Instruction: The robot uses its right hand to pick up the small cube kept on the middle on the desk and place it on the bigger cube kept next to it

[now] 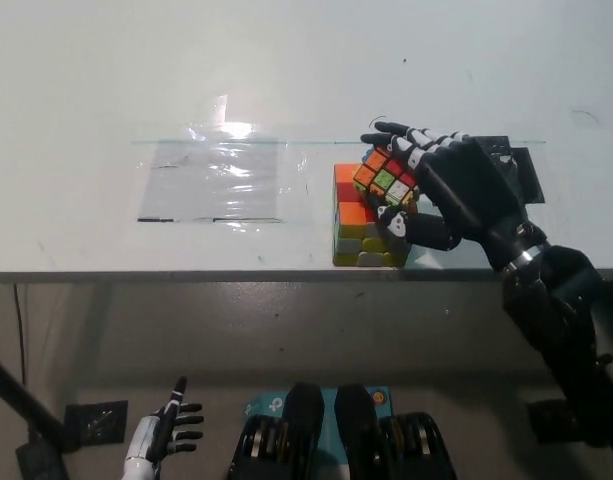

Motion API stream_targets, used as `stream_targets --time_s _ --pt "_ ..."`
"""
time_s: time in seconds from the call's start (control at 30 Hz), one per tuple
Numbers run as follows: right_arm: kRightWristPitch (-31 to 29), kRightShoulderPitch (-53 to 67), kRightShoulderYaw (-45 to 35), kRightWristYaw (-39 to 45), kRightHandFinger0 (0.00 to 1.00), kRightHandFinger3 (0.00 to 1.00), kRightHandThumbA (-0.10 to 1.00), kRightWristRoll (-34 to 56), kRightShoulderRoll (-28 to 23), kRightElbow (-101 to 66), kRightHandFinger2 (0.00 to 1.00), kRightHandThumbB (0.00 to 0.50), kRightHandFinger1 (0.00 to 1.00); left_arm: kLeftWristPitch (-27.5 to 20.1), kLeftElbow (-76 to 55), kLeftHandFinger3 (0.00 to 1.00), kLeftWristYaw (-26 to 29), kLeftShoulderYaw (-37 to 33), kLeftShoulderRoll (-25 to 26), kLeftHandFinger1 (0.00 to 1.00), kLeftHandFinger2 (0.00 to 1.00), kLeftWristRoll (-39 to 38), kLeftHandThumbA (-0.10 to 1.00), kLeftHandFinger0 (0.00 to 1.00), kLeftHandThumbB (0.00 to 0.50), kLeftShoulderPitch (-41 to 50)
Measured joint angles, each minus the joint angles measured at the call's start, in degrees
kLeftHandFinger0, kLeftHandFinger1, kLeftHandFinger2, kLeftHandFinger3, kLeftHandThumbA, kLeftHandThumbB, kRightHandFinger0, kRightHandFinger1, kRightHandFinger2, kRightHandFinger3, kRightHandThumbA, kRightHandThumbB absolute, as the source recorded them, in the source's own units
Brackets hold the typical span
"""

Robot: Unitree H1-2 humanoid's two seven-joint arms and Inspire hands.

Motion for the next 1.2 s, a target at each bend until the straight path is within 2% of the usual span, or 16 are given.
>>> stream_targets --time_s 0.1,0.13,0.3,0.33,0.37,0.43,0.47,0.53,0.57,0.6,0.67,0.77,0.83,0.9,1.07,1.2 --pt "-0.1 0.0 0.0 -0.7 0.0 0.46 -0.1 0.0 0.8 0.6 0.58 0.0 0.24 -0.1 0.1 0.6 0.0 0.0 0.1 0.54 0.62 0.0 0.91 0.58 0.119 0.0" --pt "-0.1 0.0 0.0 -0.9 0.0 0.59 -0.1 0.0 1.0 0.7 0.52 0.0 0.19 -0.2 0.2 0.6 -0.1 0.0 0.1 0.53 0.61 0.0 0.9 0.57 0.128 0.0" --pt "0.0 0.1 -0.1 -0.9 0.0 0.76 -0.1 0.5 2.0 0.8 0.38 0.0 0.06 -0.4 0.3 0.54 -0.1 0.2 0.1 0.53 0.58 0.0 0.91 0.59 0.113 -0.1" --pt "0.0 0.1 -0.1 -0.9 0.0 0.93 -0.1 0.5 2.1 0.8 0.42 0.0 0.11 -0.5 0.4 0.62 -0.1 0.2 0.1 0.59 0.65 0.0 0.92 0.66 0.113 -0.1" --pt "0.1 0.1 -0.2 -0.8 0.0 1.0 -0.1 0.7 2.4 0.8 0.4 0.0 0.13 -0.6 0.6 0.58 -0.1 0.1 0.1 0.55 0.61 0.0 0.92 0.6 0.11 -0.1" --pt "0.2 0.1 -0.1 -0.5 0.06 1.0 0.04 0.7 2.7 0.8 0.39 0.0 0.19 -0.7 0.6 0.59 -0.1 0.1 0.1 0.54 0.62 0.0 0.93 0.58 0.124 -0.2" --pt "0.3 0.1 -0.1 -0.3 0.23 1.0 0.26 0.8 2.8 0.8 0.46 0.046 0.38 -0.7 0.6 0.62 -0.1 0.1 0.1 0.55 0.64 0.1 0.92 0.59 0.12 -0.2" --pt "0.6 0.1 0.0 0.4 0.27 1.0 0.37 0.7 2.8 0.7 0.43 0.041 0.41 -0.7 0.5 0.64 -0.1 0.1 0.2 0.56 0.66 0.1 0.92 0.6 0.122 -0.2" --pt "0.8 0.1 0.1 0.7 0.42 1.0 0.45 0.7 2.8 0.6 0.64 0.128 0.59 -0.7 0.5 0.63 -0.1 0.1 0.2 0.56 0.65 0.2 0.92 0.6 0.108 -0.2" --pt "1.2 0.1 0.2 0.9 0.6 1.0 0.58 0.7 2.8 0.6 0.9 0.133 0.78 -0.7 0.5 0.61 -0.1 0.1 0.2 0.56 0.65 0.2 0.91 0.62 0.106 -0.2" --pt "1.7 0.0 0.4 1.3 0.76 1.0 0.7 0.5 2.8 0.4 1.0 0.169 0.98 -0.7 0.5 0.63 -0.1 0.1 0.2 0.63 0.7 0.2 0.91 0.7 0.116 -0.2" --pt "2.8 0.0 1.8 2.7 0.92 1.0 0.72 -0.9 2.5 0.2 1.0 0.203 1.0 -0.7 0.5 0.58 0.0 0.1 0.1 0.55 0.63 0.2 0.92 0.6 0.118 -0.2" --pt "3.6 0.0 2.8 2.9 1.0 1.0 0.7 -2.3 2.2 -0.2 1.0 0.217 1.0 -0.7 0.4 0.69 0.0 0.1 0.2 0.66 0.74 0.3 0.93 0.71 0.115 -0.2" --pt "4.1 0.0 3.1 2.9 1.0 1.0 0.72 -3.3 2.1 -0.7 1.0 0.219 1.0 -0.6 0.4 0.73 0.0 0.1 0.1 0.67 0.75 0.4 0.89 0.72 0.109 -0.2" --pt "4.8 0.0 3.2 2.8 1.0 1.0 0.76 -5.3 1.7 -1.2 1.0 0.241 1.0 -0.6 0.3 0.56 -0.1 0.6 0.1 0.5 0.58 0.0 0.87 0.53 0.118 -0.2" --pt "5.3 0.0 3.2 2.5 1.0 1.0 0.83 -6.9 1.5 -1.4 1.0 0.267 1.0 -0.6 0.4 0.59 -0.1 0.5 0.1 0.58 0.63 0.0 0.87 0.66 0.118 -0.2"
